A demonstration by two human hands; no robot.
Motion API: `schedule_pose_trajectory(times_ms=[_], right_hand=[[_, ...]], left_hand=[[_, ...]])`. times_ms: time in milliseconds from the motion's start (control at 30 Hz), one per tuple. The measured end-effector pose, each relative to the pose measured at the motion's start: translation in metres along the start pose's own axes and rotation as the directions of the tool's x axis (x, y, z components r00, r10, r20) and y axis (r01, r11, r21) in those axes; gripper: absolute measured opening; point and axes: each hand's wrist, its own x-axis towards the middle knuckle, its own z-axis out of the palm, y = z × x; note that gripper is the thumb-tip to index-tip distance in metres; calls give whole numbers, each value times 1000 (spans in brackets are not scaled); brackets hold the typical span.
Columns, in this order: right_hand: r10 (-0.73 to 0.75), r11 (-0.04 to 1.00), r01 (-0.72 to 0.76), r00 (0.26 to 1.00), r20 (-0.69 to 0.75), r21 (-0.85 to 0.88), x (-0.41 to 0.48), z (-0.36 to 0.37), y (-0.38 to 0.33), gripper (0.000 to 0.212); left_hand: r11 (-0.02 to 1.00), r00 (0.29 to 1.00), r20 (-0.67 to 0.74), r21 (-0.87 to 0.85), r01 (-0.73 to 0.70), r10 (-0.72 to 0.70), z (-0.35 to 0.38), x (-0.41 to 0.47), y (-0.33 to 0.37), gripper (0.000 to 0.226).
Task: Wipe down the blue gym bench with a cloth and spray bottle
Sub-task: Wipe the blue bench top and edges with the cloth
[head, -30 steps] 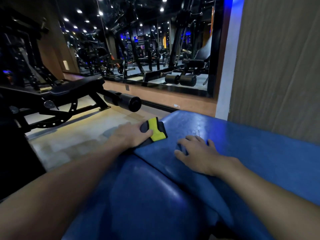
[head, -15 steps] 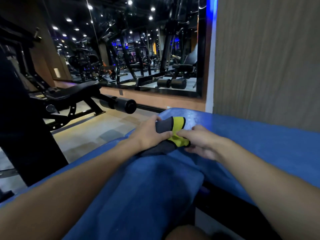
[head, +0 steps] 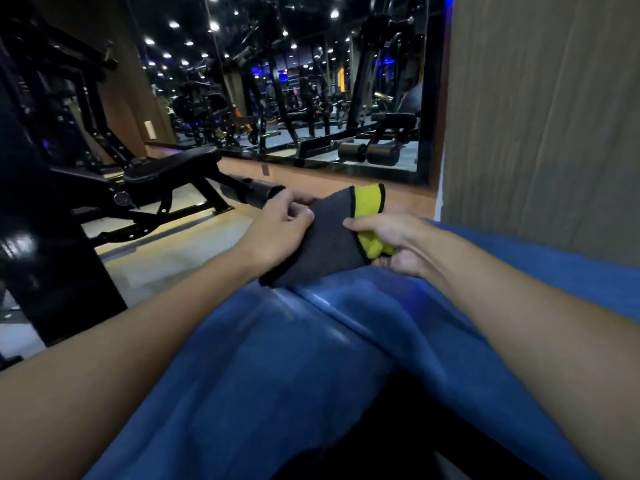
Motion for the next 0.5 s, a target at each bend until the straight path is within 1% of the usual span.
schedule_pose_trajectory(times_ms=[67, 100, 133, 167, 200, 233, 267, 300, 333, 367, 400, 433, 500], right_hand=[[-43, 995, 47, 998, -48, 83, 11, 3, 1, 36], [-61, 998, 63, 994, -94, 26, 13, 6, 2, 41], [-94, 989, 74, 983, -158, -131, 16, 8, 4, 44], [-145, 931, 60, 966, -215, -361, 16, 12, 5, 46], [-222, 804, 29, 941, -255, -594, 14, 15, 8, 50], [-318, 643, 39, 922, -219, -765, 11, 19, 11, 59], [-379, 497, 128, 922, -82, -858, 9, 22, 15, 69], [-366, 378, 250, 925, 105, -891, 7, 26, 19, 77], [-289, 287, 349, 919, 266, -892, 6, 30, 22, 81], [-180, 189, 396, 914, 364, -899, 8, 32, 27, 84], [-92, 98, 430, 902, 422, -898, 13, 32, 31, 87], [-43, 22, 451, 892, 450, -892, 18, 31, 32, 89], [-39, -100, 470, 879, 475, -877, 24, 26, 32, 87]], left_hand=[[1000, 998, -56, 1, -27, 27, -13, -3, -3, 20], [1000, 998, -56, 16, -15, 16, -20, -6, -5, 24], [998, 999, -33, 65, 27, -25, -27, -12, -9, 29], [986, 996, 2, 143, 87, -88, -35, -19, -16, 33], [960, 987, 40, 243, 143, -157, -42, -28, -23, 35], [922, 975, 75, 348, 172, -210, -47, -39, -31, 34], [881, 964, 105, 440, 175, -244, -51, -52, -37, 30], [840, 954, 131, 516, 165, -268, -53, -66, -41, 26], [798, 941, 163, 584, 151, -297, -55, -78, -42, 25], [754, 924, 197, 644, 131, -329, -56, -88, -42, 31], [711, 897, 235, 693, 115, -374, -56, -95, -40, 43], [679, 868, 268, 727, 104, -419, -55, -100, -39, 56], [643, 813, 302, 758, 112, -498, -53, -103, -35, 77]])
